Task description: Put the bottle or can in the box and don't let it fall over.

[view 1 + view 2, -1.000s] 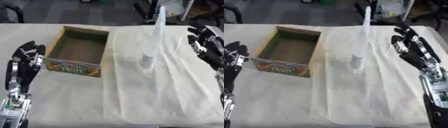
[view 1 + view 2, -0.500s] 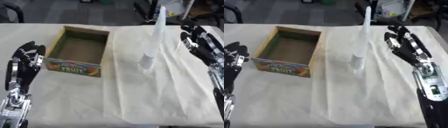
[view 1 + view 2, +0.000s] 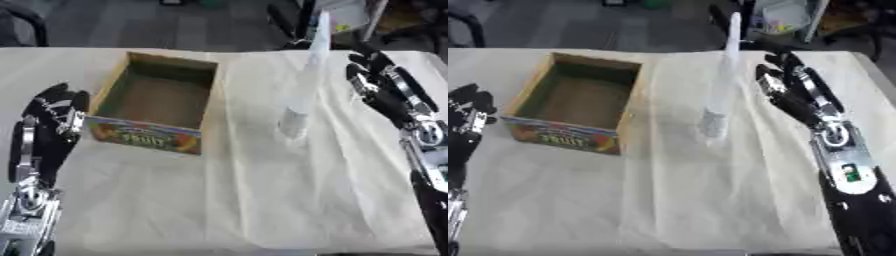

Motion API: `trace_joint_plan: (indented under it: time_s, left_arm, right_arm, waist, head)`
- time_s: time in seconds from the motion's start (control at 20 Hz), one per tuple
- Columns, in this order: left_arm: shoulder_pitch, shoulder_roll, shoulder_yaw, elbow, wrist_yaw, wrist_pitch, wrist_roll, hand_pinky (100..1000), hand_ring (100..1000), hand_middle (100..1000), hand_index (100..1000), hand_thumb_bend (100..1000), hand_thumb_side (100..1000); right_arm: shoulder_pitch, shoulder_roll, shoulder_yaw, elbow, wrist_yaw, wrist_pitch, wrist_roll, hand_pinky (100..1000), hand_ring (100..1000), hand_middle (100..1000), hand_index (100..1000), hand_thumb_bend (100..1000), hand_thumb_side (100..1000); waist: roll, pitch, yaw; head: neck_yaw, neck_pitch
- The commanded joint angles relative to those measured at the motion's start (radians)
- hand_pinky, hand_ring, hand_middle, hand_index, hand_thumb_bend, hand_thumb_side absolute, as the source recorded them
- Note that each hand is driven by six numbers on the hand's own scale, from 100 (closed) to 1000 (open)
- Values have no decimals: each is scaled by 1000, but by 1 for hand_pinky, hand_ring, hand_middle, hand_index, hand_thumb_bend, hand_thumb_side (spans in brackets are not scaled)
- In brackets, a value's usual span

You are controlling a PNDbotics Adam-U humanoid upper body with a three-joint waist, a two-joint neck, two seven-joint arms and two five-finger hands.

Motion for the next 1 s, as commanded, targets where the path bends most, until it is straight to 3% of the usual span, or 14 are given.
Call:
trace_joint_plan:
  time_s: [0.05, 1.0]
  left_arm:
    - [-6, 7, -1, -16, 5, -1, -5, 646, 641, 687, 810, 534, 606]
    - [-6, 6, -3, -14, 6, -1, -7, 646, 642, 687, 811, 532, 606]
  right_arm:
    - [-27, 5, -8, 13, 27, 0, -20, 965, 1000, 1000, 1000, 100, 615]
    - [-64, 53, -7, 51, 87, 4, -49, 964, 1000, 1000, 1000, 100, 624]
  waist:
    - [2, -8, 0]
    - [6, -11, -1]
  head:
    - [-3, 6]
    - [-13, 6]
